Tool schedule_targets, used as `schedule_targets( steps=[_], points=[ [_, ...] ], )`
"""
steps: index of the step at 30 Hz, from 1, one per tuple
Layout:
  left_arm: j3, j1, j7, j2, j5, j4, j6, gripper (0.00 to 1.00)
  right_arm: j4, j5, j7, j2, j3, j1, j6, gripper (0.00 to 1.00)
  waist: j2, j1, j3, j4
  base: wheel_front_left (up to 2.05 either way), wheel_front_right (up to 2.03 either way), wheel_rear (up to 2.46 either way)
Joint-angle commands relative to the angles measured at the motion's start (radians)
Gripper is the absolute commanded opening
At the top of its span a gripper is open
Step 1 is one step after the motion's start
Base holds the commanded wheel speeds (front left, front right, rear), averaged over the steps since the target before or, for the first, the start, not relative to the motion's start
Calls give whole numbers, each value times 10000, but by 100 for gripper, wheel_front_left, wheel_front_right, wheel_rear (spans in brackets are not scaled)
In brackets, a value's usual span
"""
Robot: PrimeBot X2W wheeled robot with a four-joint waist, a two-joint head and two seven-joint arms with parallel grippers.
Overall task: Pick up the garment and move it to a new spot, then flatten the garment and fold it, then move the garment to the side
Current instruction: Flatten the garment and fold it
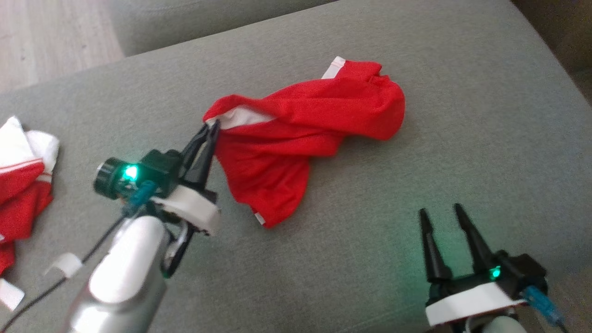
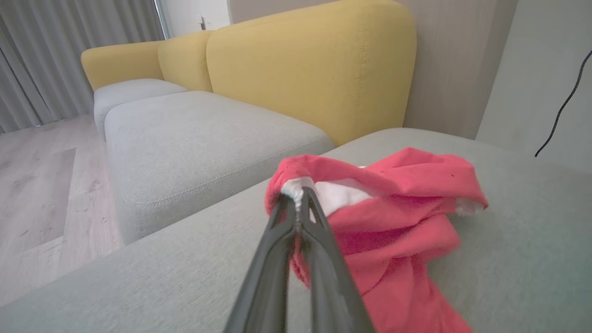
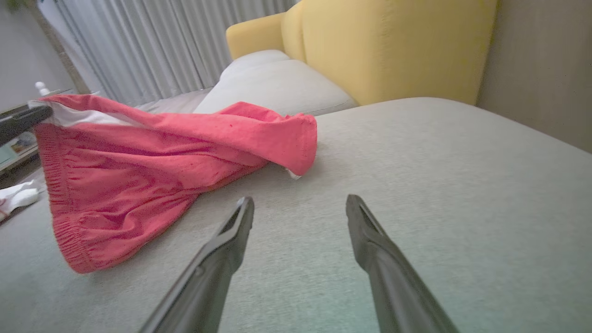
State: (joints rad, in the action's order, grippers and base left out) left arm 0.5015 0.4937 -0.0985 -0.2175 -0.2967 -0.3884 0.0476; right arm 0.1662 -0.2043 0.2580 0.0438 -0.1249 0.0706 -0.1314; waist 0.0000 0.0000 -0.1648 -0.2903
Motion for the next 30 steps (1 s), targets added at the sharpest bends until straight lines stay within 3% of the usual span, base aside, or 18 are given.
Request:
schedule_targets(
  steps=[1,8,14,30],
  points=[
    [-468,490,-12,-421,-21,208,117,0,-189,211,38,64,-429,-365,7,100,0,0,-136,234,0,0,0],
    [-762,887,174,-1335,-248,-135,417,0,434,239,38,64,-961,-934,7,100,0,0,-426,707,0,0,0],
    [-830,1431,158,-1760,-85,-410,428,0,1236,113,38,64,-1045,-1796,7,100,0,0,-800,1120,0,0,0],
    [12,2854,-267,-1225,163,-1067,645,0,4467,-160,38,64,-1435,-5324,7,100,0,0,-1724,2234,0,0,0]
  ],
)
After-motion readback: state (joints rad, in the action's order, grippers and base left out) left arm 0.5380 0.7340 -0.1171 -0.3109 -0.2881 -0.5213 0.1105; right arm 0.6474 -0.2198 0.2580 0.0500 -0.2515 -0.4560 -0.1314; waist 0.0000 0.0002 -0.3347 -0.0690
